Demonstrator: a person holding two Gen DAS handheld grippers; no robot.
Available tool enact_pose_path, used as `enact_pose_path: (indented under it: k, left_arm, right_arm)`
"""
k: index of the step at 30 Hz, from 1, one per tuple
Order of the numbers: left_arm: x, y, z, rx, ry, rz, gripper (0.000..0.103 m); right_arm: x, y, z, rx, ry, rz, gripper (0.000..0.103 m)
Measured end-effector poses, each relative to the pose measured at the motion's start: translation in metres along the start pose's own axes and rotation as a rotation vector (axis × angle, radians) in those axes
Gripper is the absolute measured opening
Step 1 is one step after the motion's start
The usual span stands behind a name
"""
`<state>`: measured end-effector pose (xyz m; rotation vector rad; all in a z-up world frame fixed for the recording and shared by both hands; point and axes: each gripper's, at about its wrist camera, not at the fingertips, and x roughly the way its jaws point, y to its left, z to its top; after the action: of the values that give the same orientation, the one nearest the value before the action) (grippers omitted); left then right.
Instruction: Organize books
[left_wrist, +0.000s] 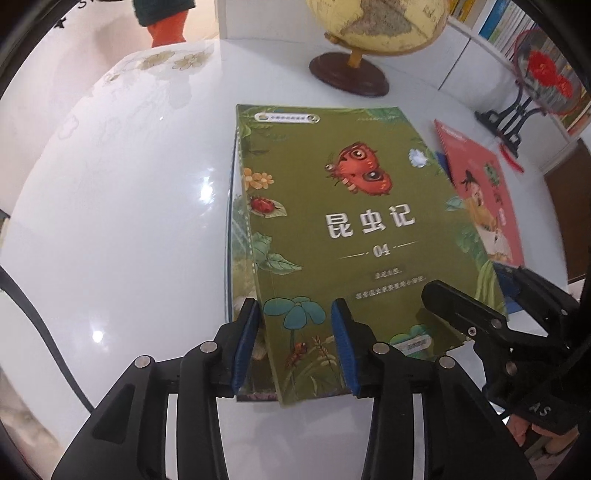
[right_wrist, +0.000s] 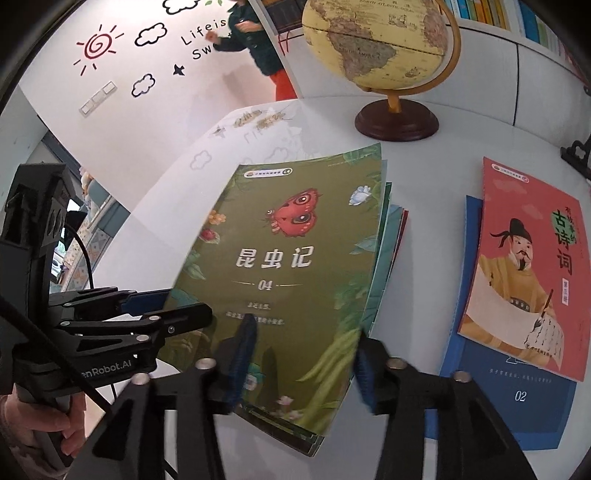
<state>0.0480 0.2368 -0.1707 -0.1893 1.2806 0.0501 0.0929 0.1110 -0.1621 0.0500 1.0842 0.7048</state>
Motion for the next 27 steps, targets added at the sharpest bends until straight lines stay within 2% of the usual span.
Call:
enact_pose_path:
  k: [3, 4, 5, 7, 11, 17, 22, 27]
  left_arm:
    - [0.001, -0.003, 0.0, 0.021, 0.059, 0.008, 0.047]
    - [0.002, -0.006, 0.0, 0.033, 0.078, 0.008, 0.065]
    - [0.003, -0.009, -0.001, 0.047, 0.106, 0.037, 0.073]
    - [0.004, -0.01, -0.004, 0.066, 0.122, 0.084, 0.074]
    - [0.006, -0.013, -0.011, 0.065, 0.179, 0.104, 0.074]
    - [0.002, -0.018, -0.017, 0.078, 0.254, 0.176, 0.074]
    - [-0.004, -0.03, -0.013, 0.083, 0.249, 0.171, 0.074]
    - [-0.008, -0.06, 0.004, 0.091, 0.184, 0.122, 0.074]
  right_arm:
    - [0.001, 0.002, 0.0, 0.001, 0.006, 0.003, 0.057]
    - [0.0, 0.004, -0.001, 0.0, 0.007, 0.003, 0.057]
    - [-0.001, 0.003, 0.0, 0.001, 0.009, 0.006, 0.057]
    - [-0.003, 0.001, -0.001, 0.007, 0.008, 0.007, 0.057]
    - [-0.014, -0.01, -0.002, 0.021, 0.004, 0.003, 0.057]
    - [-0.034, -0.027, -0.003, 0.03, -0.034, -0.011, 0.06]
    - [-0.047, -0.052, -0.006, 0.072, -0.061, -0.02, 0.063]
    - [-0.061, -0.081, -0.01, 0.136, -0.077, -0.022, 0.063]
